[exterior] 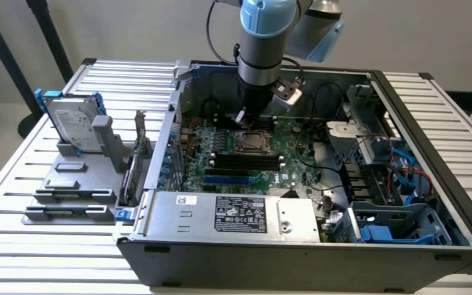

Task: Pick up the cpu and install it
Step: 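Install the first cpu locking lever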

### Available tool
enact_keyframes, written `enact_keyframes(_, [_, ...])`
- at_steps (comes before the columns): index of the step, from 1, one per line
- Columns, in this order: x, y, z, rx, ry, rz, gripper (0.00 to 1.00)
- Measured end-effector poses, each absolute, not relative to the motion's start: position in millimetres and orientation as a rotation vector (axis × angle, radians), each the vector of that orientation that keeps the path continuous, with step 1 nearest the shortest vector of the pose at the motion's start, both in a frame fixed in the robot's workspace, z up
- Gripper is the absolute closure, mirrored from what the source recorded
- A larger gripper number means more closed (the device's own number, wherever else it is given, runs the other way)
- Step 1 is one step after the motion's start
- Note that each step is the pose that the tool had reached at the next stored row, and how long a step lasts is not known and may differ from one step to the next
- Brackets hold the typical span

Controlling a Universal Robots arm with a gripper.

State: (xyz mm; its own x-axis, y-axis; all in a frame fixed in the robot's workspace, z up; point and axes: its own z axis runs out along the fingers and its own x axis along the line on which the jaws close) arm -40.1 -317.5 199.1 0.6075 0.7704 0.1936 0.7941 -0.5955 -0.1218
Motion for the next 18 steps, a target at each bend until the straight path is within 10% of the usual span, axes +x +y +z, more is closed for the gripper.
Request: enact_keyframes(18, [-49, -319, 202, -2.635, -1.311, -0.175, 0.89])
